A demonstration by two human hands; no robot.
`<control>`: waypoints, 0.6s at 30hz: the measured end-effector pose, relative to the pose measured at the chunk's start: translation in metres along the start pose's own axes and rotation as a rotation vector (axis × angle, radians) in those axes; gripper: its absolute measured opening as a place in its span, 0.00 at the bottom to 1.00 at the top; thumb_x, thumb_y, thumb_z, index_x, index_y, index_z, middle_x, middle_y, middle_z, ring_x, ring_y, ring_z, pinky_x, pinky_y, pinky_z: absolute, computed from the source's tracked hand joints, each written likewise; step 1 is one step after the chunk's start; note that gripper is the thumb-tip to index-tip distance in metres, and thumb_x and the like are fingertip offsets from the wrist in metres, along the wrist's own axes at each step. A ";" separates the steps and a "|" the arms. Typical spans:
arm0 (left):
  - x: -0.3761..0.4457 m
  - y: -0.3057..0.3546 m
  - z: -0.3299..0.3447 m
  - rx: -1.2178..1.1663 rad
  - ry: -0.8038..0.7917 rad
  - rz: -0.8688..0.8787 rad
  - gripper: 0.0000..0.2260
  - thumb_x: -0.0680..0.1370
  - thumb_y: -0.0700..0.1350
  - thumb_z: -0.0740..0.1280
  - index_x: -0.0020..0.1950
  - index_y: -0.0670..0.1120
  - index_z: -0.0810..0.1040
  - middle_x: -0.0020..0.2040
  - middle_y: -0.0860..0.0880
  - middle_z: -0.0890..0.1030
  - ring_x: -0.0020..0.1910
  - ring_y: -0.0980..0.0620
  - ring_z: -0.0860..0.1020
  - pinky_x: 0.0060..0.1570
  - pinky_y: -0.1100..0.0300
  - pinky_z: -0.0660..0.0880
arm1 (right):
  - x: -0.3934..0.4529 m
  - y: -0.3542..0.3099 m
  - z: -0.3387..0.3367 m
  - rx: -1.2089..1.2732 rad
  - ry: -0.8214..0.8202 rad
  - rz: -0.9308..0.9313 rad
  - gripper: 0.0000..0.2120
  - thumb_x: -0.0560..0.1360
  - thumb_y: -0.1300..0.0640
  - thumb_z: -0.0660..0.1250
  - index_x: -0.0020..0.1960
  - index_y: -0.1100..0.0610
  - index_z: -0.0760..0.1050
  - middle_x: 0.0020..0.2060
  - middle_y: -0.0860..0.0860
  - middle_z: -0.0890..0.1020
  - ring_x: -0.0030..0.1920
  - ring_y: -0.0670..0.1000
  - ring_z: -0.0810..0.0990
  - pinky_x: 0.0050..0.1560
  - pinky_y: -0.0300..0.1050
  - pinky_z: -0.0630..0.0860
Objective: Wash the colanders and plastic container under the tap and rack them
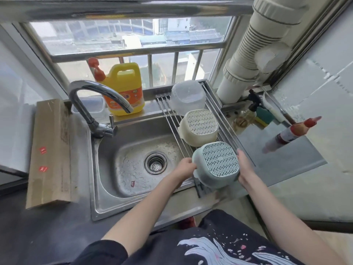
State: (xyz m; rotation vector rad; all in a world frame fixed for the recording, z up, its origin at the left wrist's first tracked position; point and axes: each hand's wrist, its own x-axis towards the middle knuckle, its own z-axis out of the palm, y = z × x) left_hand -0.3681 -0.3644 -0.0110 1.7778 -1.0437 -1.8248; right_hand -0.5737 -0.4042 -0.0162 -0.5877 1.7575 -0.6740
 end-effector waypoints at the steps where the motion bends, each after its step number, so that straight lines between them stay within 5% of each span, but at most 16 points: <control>1: -0.001 0.005 0.007 0.011 0.008 -0.001 0.14 0.74 0.38 0.60 0.60 0.40 0.74 0.57 0.44 0.78 0.50 0.49 0.74 0.42 0.61 0.70 | 0.006 0.002 -0.002 -0.021 -0.005 -0.038 0.23 0.77 0.40 0.54 0.51 0.55 0.80 0.47 0.54 0.85 0.49 0.54 0.83 0.44 0.48 0.80; 3: 0.000 0.010 0.019 0.030 0.024 -0.035 0.20 0.76 0.36 0.59 0.68 0.41 0.67 0.63 0.46 0.74 0.57 0.48 0.72 0.48 0.59 0.72 | 0.013 0.005 -0.004 -0.124 -0.009 -0.132 0.19 0.75 0.42 0.59 0.55 0.55 0.78 0.52 0.53 0.83 0.52 0.54 0.81 0.55 0.55 0.78; 6: 0.007 0.008 0.036 0.189 0.100 -0.066 0.27 0.74 0.38 0.57 0.74 0.43 0.58 0.70 0.43 0.68 0.70 0.42 0.64 0.67 0.49 0.63 | 0.009 0.008 -0.001 -0.299 0.054 -0.263 0.19 0.77 0.44 0.61 0.61 0.56 0.72 0.56 0.55 0.79 0.54 0.54 0.78 0.56 0.52 0.76; 11: 0.000 0.014 0.049 0.522 0.196 -0.141 0.27 0.76 0.38 0.57 0.74 0.41 0.54 0.69 0.39 0.61 0.69 0.38 0.59 0.68 0.48 0.58 | 0.009 0.014 0.003 -0.765 0.214 -0.481 0.21 0.81 0.47 0.53 0.67 0.59 0.70 0.63 0.58 0.75 0.64 0.59 0.69 0.63 0.51 0.64; 15: 0.001 0.009 0.052 0.576 0.266 -0.077 0.24 0.74 0.37 0.57 0.71 0.42 0.59 0.69 0.43 0.63 0.66 0.40 0.59 0.65 0.46 0.61 | 0.010 0.012 0.003 -0.744 0.209 -0.535 0.22 0.80 0.50 0.56 0.71 0.57 0.64 0.68 0.57 0.70 0.68 0.58 0.65 0.67 0.53 0.61; 18: -0.002 0.015 0.034 0.564 0.347 -0.035 0.22 0.74 0.38 0.58 0.69 0.43 0.64 0.68 0.43 0.68 0.66 0.41 0.63 0.63 0.47 0.63 | 0.007 -0.011 -0.003 -0.533 0.222 -0.584 0.19 0.79 0.50 0.58 0.67 0.55 0.66 0.65 0.55 0.72 0.65 0.56 0.68 0.65 0.55 0.67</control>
